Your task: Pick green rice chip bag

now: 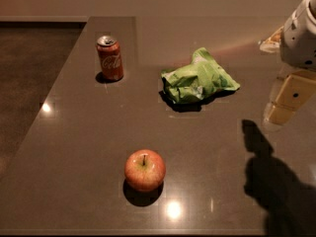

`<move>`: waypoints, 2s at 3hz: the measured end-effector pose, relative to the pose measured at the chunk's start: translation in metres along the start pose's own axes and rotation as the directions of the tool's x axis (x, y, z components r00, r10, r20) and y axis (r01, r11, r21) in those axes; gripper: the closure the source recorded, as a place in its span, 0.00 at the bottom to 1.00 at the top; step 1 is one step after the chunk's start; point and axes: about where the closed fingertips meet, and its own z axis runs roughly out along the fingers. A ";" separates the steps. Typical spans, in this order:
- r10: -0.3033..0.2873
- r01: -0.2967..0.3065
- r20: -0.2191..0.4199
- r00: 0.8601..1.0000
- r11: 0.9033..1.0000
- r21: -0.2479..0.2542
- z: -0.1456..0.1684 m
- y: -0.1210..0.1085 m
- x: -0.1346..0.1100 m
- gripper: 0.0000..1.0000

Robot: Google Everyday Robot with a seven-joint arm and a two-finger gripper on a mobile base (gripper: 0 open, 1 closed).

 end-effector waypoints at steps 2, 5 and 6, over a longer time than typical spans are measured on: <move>-0.021 0.021 0.038 0.999 1.000 -0.006 0.008 -0.015 -0.008 0.00; -0.159 0.159 0.086 0.983 0.987 0.010 0.081 -0.107 -0.060 0.00; -0.175 0.178 0.066 0.982 0.983 -0.038 0.111 -0.126 -0.070 0.00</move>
Offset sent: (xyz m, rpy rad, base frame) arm 0.0210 0.0055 -0.0079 0.0560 0.0238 0.0438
